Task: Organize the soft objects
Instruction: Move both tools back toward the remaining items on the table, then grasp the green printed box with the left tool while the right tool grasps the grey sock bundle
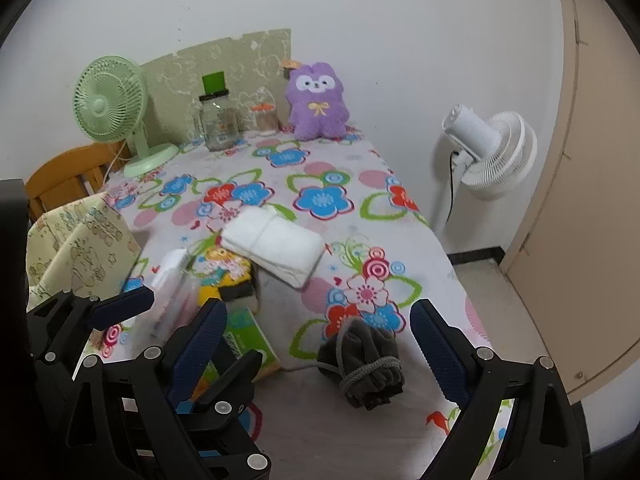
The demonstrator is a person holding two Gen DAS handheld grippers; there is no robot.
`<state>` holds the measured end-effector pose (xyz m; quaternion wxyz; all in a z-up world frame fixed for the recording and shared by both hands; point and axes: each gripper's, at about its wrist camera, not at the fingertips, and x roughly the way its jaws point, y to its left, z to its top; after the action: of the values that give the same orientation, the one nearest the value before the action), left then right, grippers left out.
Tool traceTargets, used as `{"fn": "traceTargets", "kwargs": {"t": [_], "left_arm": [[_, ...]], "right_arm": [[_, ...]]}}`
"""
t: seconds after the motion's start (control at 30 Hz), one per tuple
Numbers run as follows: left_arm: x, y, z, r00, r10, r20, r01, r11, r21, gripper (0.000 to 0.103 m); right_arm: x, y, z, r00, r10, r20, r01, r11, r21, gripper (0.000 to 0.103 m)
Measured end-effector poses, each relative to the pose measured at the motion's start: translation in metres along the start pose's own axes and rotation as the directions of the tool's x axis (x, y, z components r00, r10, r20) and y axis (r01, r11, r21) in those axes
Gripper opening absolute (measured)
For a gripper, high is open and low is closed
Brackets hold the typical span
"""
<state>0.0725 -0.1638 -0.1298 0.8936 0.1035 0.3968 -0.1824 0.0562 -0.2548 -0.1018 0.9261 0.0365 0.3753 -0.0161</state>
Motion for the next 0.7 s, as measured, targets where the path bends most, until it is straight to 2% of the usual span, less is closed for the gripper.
{"fn": "traceTargets", "kwargs": {"t": [0.43,0.7], "left_arm": [[0.033,-0.011,-0.006,0.997,0.005,-0.083,-0.002,0.999,0.035,0.09],[0.041,-0.013,-0.007,0.994,-0.013,-0.106,0.017,0.999,0.037,0.082]], "right_arm": [[0.031,-0.017,-0.015,0.997,0.003,-0.083,0.001,0.999,0.04,0.091],[0.045,-0.029,-0.022,0.992,0.016,-0.128,-0.005,0.997,0.08,0.083]]}}
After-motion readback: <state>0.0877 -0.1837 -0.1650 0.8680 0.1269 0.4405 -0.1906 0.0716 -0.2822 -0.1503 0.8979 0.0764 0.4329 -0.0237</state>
